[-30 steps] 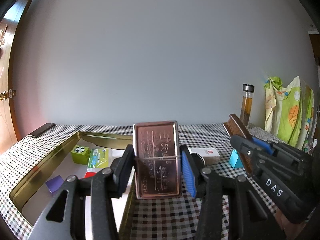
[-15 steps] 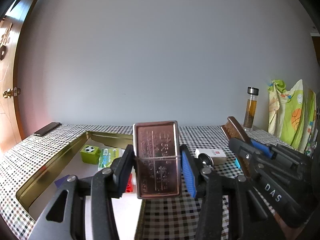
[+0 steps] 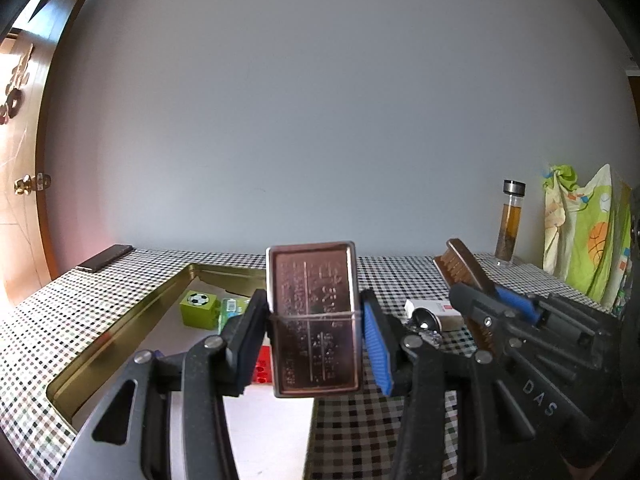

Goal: Organize rigid objects
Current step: 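Carry the copper case and brown comb toward the tin tray with both grippers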

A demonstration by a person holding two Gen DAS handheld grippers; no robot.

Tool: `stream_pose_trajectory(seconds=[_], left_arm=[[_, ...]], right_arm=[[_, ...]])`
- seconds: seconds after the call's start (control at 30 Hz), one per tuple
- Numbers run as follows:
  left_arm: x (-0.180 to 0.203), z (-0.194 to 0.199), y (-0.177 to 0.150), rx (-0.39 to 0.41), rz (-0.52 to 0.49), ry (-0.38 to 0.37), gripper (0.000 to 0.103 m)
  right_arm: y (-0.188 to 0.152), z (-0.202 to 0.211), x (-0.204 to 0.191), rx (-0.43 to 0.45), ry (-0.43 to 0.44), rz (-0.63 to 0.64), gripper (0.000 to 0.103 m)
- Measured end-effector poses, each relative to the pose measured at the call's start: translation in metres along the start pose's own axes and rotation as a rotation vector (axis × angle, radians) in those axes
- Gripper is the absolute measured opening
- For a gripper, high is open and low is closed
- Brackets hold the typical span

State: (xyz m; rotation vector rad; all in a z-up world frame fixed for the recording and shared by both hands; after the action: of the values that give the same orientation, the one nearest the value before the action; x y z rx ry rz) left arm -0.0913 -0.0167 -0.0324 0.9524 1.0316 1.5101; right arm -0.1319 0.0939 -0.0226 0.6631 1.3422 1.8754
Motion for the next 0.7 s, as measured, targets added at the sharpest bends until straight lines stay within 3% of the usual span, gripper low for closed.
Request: stream_pose_trajectory(seconds=[0.7], left_arm=[[-0.043,0.006,-0.001,-0.009,0.060,0.018,0.046]], right_arm=[[0.000,-0.013,-0.033,-0.017,0.084,0.038,0.017]])
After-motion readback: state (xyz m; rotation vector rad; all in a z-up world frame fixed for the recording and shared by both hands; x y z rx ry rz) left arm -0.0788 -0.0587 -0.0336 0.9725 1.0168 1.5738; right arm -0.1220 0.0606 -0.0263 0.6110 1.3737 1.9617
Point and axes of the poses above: each gripper's, at about its wrist camera, not at the fingertips, and z roughly against the way its jaws point, x to its right, y to its top, the point moved 5 cm from there along -z, roughly the way its jaws point, and after that the axes turned 4 degrees about -x, right-handed, at the moved point
